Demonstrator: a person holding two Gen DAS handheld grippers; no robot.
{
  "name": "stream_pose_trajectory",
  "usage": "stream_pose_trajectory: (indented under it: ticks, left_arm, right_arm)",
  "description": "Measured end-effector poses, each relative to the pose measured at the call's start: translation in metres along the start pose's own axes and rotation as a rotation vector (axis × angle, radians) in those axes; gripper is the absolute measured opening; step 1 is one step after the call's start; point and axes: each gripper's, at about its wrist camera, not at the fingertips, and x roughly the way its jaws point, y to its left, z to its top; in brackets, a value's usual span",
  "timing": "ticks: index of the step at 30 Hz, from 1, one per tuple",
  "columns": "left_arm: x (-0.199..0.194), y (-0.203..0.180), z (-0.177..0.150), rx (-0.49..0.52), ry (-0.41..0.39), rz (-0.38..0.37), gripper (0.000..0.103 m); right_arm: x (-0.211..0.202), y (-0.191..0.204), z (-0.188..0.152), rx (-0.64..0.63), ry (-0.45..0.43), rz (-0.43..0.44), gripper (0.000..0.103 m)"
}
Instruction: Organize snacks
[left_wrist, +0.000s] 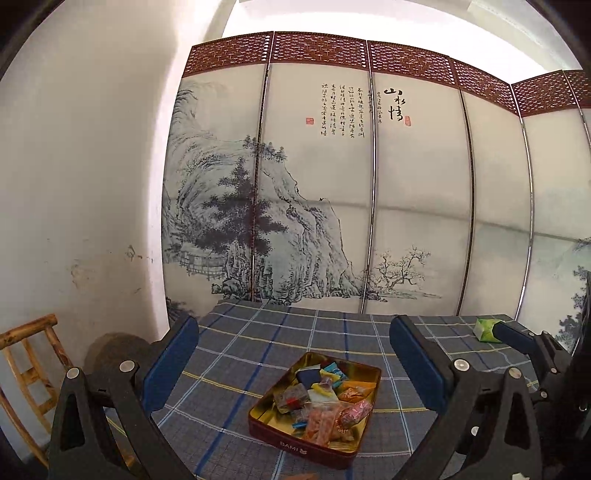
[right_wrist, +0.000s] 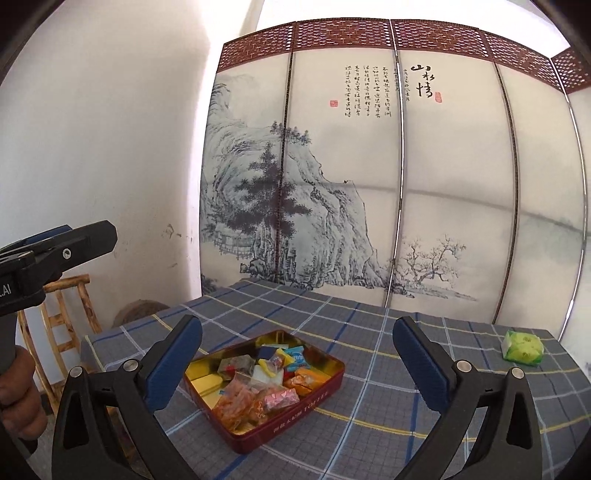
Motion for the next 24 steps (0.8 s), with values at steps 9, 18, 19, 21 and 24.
stream_pose_trajectory:
  ticks: [9, 18, 19, 21, 24]
  left_arm:
    - [0.0014, 0.0037, -0.0023, -0.026, 0.018, -0.035, 0.103]
    - [0.0032, 0.0059, -0.0059, -0.032, 0.021, 0.005, 0.103]
    - [0.0037, 0.0062, -0.0062, -0.034, 0.022, 0.011, 0.103]
    - [0.0049, 0.006, -0.0073, -0.028, 0.025, 0.023, 0.103]
    - [0.0062, 0.0048, -0.0101, -0.016, 0.028, 0.038, 0.103]
  right_arm:
    - [-0.0053, -0.0035, -0.0007, 0.005, -0.001, -0.014, 0.103]
    - [-0.005, -0.0038, -0.0019, 0.003, 0.01, -0.015, 0.103]
    - [-0.0045, -0.0038, -0.0026, 0.003, 0.011, -0.015, 0.103]
    - [-0.004, -0.0046, -0.004, 0.005, 0.018, -0.013, 0.103]
    - [-0.0031, -0.005, -0.0056, 0.002, 0.023, -0.012, 0.103]
